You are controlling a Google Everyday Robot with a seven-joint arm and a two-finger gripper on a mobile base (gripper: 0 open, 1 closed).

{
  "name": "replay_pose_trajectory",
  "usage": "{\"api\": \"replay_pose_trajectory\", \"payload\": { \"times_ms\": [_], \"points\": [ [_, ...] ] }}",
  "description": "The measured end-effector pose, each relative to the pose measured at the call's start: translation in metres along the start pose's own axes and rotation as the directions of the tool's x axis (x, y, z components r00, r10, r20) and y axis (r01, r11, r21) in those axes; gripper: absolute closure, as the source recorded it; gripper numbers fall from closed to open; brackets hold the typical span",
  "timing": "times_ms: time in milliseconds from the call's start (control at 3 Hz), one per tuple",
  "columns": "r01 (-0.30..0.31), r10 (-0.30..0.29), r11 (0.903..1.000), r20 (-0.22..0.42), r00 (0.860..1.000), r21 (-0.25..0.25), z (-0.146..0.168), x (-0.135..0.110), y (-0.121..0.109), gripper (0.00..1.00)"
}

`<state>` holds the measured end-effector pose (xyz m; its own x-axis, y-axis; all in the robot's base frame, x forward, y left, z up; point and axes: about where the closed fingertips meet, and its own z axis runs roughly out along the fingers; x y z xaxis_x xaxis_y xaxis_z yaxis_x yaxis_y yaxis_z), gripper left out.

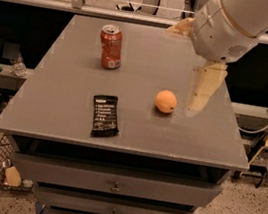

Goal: Pick rxbar chocolate

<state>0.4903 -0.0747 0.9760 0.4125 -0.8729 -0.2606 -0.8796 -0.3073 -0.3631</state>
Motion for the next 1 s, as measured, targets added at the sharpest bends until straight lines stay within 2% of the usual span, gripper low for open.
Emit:
{"api": "replay_pose_trajectory", "payload": {
  "times_ms": [333, 667, 1000],
  "points": [
    [0.077, -0.077, 0.9971, -0.002, 0.997, 0.005, -0.0026, -0.0022, 0.0001, 0.00],
    [0.077, -0.077, 0.9971, -0.002, 0.997, 0.005, -0.0026, -0.0022, 0.0001, 0.00],
    [0.172, -0.171, 0.9842, -0.024, 0.985, 0.042, 0.0024, -0.0109, -0.0018, 0.00]
  ]
}}
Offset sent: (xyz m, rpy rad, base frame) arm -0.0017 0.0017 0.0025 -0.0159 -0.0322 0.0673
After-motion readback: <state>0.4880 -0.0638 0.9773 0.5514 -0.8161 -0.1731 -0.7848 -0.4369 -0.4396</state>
